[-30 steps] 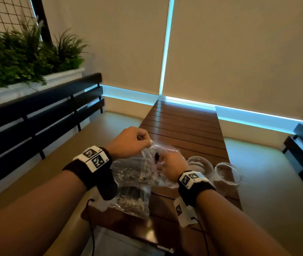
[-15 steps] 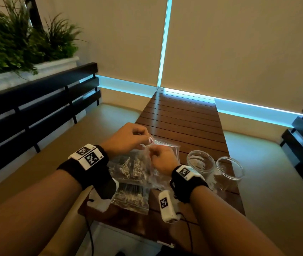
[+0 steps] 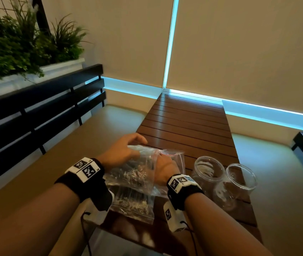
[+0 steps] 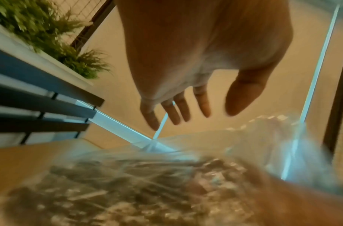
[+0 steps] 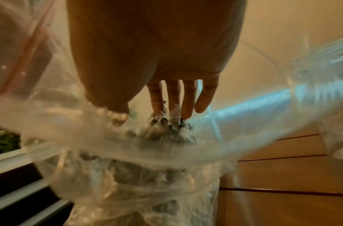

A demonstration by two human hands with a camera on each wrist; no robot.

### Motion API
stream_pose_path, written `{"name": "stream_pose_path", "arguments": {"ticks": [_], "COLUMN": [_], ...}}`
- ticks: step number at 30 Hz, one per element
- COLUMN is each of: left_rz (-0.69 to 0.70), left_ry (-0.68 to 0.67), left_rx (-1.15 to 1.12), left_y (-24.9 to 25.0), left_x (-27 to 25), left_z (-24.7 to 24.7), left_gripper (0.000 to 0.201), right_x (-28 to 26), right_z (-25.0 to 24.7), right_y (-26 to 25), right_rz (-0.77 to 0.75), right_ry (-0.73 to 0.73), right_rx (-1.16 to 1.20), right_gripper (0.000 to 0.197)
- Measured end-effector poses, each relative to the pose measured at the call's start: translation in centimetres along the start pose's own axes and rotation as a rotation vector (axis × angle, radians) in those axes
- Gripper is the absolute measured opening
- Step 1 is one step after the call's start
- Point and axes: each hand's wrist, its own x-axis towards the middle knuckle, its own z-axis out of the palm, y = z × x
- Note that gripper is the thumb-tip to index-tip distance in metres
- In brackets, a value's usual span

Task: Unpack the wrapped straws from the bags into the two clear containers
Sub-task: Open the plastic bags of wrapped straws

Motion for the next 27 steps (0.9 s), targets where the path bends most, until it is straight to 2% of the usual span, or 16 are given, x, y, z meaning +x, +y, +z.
{"name": "stream_pose_path", "arguments": {"ticks": [3, 4, 6, 8, 10, 12, 14, 19, 21, 23, 27], "left_rz": [-0.154, -0.177, -0.211, -0.206, -0.158, -0.115, -0.087, -0.050, -0.031, -0.011, 0.009], "left_ry": [-0.103, -0.160, -0.248, -0.274, -0.276, -0.294, -0.312, -0.291, -0.276, -0.278, -0.259], "left_rx": [0.536, 0.688, 0.783, 0.768, 0.778, 0.790, 0.808, 0.839, 0.803, 0.773, 0.743], "left_y": [-4.0, -5.3, -7.3, -8.1, -8.3, -8.2, -8.0, -8.2, -8.5, -8.8, -9.1], "left_x": [1.8, 2.3, 3.1, 3.5, 3.9, 4.1, 4.2, 4.0, 3.8, 3.6, 3.5], "left_z": [-0.5, -0.2, 0.6, 1.5, 1.9, 2.0, 1.8, 1.6, 1.7, 1.7, 1.3], "left_gripper": [0.089, 0.098, 0.105, 0.106, 0.106, 0.104, 0.102, 0.102, 0.096, 0.088, 0.078], "right_x": [0.1, -0.1, 0.1, 0.2, 0.2, 0.4, 1.0, 1.9, 1.9, 1.8, 1.9], "right_z": [1.0, 0.9, 1.3, 0.9, -0.1, -0.6, -0.3, 0.9, 0.3, 0.3, -0.2], "right_y": [0.9, 1.0, 1.5, 1.5, 1.3, 1.5, 2.3, 2.4, 2.1, 2.2, 2.4], "right_rz": [-0.088, -0.132, -0.207, -0.263, -0.286, -0.204, -0.090, 0.086, 0.096, 0.090, 0.041], "right_ry": [0.067, 0.100, 0.139, 0.084, -0.067, -0.250, -0.346, -0.442, -0.424, -0.470, -0.466], "right_rx": [-0.061, -0.011, 0.036, 0.017, -0.077, -0.178, -0.178, -0.149, -0.130, -0.124, 0.062], "right_gripper": [0.025, 0.023, 0.026, 0.029, 0.030, 0.034, 0.039, 0.050, 0.045, 0.042, 0.019]}}
